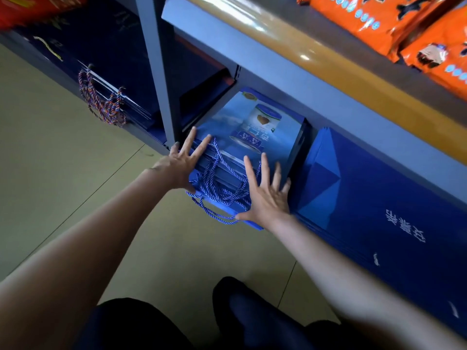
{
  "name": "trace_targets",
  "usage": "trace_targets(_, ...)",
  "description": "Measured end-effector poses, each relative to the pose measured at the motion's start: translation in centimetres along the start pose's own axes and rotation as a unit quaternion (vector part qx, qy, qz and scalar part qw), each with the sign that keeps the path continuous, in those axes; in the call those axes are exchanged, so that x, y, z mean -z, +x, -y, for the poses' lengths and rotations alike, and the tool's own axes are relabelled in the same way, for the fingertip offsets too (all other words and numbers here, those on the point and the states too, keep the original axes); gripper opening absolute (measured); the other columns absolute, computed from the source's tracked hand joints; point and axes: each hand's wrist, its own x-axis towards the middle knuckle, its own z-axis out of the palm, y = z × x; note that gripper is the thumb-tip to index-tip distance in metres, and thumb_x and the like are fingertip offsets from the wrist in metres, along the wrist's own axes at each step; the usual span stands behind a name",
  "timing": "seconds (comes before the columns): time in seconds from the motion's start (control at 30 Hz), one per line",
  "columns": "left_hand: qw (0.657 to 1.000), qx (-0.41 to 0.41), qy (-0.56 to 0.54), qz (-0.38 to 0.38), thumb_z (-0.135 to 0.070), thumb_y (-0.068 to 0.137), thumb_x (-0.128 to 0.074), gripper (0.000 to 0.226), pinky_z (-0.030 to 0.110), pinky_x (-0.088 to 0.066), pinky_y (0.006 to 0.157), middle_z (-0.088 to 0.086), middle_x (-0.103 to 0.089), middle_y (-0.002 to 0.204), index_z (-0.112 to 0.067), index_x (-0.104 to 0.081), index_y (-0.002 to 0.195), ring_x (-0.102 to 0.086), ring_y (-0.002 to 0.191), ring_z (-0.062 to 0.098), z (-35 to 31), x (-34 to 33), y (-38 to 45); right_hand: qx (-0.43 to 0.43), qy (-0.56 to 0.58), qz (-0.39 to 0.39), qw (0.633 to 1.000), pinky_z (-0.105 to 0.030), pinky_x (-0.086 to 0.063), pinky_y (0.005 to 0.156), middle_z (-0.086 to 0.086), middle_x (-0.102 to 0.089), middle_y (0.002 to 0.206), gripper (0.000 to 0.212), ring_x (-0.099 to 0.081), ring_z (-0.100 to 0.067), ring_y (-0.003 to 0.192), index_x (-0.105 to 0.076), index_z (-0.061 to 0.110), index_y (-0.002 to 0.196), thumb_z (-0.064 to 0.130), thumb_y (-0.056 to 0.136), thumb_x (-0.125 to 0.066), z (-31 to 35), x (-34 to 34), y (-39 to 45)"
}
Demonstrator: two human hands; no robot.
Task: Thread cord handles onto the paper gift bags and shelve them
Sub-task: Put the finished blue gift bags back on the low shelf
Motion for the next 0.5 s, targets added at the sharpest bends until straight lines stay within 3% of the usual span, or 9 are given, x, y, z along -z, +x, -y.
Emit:
trace_targets(0.1, 0.999, 0.015, 0.039, -0.009, -0.050, 0.064, -0.078, 0.134, 0.038, -0.048, 0.088, 0.013, 0.029, 0.151, -0.033, 0.033, 0.137, -0.038, 0.125, 0.033, -0.3, 0.1, 0.3, 0.002, -0.026, 0.000, 1.000, -0.063, -0.012, 0.109, -0.012, 0.028, 0.152, 0.135, 0.006, -0.044, 0.141, 0.030, 0.029, 0.142, 0.058, 0.063, -0.076, 0.1, 0.0, -0.1)
trace_targets(0.17, 0.999, 0.035, 0.002, -0.021, -0.047, 0.070, -0.075, 0.120, 0.040, -0.048, 0.087, 0.008, 0.016, 0.156, -0.037, 0.020, 0.143, -0.045, 0.121, 0.033, -0.2, 0.6, 0.8, -0.006, -0.017, -0.019, 1.000, -0.059, -0.017, 0.109, -0.010, 0.007, 0.156, 0.126, -0.009, -0.038, 0.141, 0.020, 0.030, 0.146, 0.058, 0.067, -0.074, -0.1, 0.7, 0.4)
trace_targets(0.27, 0.992, 0.064, -0.072, -0.079, -0.029, 0.080, -0.071, 0.096, 0.044, -0.047, 0.088, 0.004, -0.005, 0.155, -0.038, -0.004, 0.147, -0.048, 0.119, 0.035, 0.0, 2.0, 1.8, -0.038, 0.028, -0.084, 0.995, -0.050, -0.026, 0.104, -0.006, -0.026, 0.145, 0.113, -0.028, -0.029, 0.130, 0.003, 0.026, 0.150, 0.058, 0.069, -0.071, -1.0, 2.1, 1.6)
trace_targets(0.4, 0.992, 0.028, -0.112, -0.055, -0.028, 0.070, -0.080, 0.115, 0.052, -0.034, 0.105, 0.008, 0.010, 0.155, -0.037, 0.006, 0.147, -0.022, 0.134, 0.041, 0.3, 0.8, 2.1, -0.012, 0.013, -0.057, 0.998, -0.051, -0.020, 0.108, -0.006, -0.013, 0.154, 0.119, -0.022, -0.032, 0.134, 0.004, 0.028, 0.149, 0.061, 0.065, -0.073, -0.8, 2.0, 1.6)
trace_targets(0.5, 0.976, 0.016, -0.212, -0.050, -0.023, 0.068, -0.081, 0.115, 0.052, -0.021, 0.113, 0.013, 0.017, 0.154, -0.043, 0.002, 0.144, -0.008, 0.140, 0.043, 1.0, -0.4, 1.6, -0.001, 0.071, -0.058, 0.996, -0.048, -0.024, 0.107, -0.003, -0.018, 0.153, 0.109, -0.024, -0.032, 0.133, -0.005, 0.028, 0.150, 0.059, 0.069, -0.071, -1.4, 2.0, 2.0)
